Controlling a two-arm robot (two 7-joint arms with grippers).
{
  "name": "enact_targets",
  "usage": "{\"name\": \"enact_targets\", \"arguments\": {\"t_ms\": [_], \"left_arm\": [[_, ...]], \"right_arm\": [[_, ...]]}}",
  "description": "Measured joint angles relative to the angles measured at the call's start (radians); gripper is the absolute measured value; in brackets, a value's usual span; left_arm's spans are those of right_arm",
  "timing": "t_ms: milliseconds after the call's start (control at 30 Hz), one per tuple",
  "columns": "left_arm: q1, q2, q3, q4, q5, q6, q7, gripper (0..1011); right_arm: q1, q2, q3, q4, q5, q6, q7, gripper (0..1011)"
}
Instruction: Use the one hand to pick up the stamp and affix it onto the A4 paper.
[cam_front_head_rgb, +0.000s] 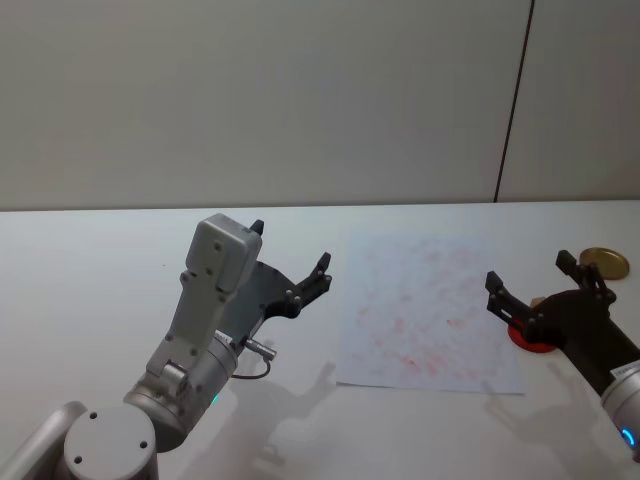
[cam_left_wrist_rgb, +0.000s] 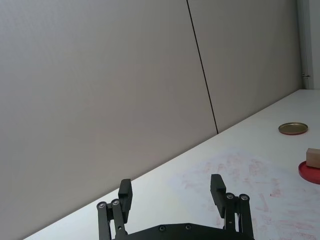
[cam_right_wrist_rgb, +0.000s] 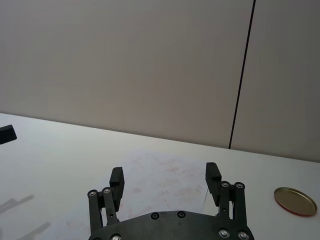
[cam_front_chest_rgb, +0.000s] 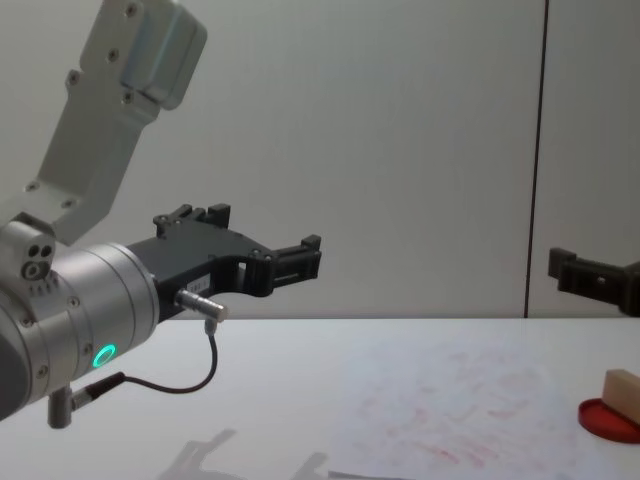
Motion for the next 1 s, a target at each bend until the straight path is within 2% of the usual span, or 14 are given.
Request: {"name": "enact_targets", "arguments": {"t_ms": [167,633,1000], "left_arm": [[0.000,0.000,0.000,0.000,0.000,0.000,0.000,993],[0.000,0.000,0.000,0.000,0.000,0.000,0.000,993],[0.000,0.000,0.000,0.000,0.000,0.000,0.000,993]], "right_arm": [[0.014,0.000,0.006,0.019,0.004,0.012,0.010,1001],[0.098,0.006,0.038,0.158,0.018,0.070,0.074,1001],[0.136,0.011,0.052,0.229,0.020,0.112,0.104,1001]]}}
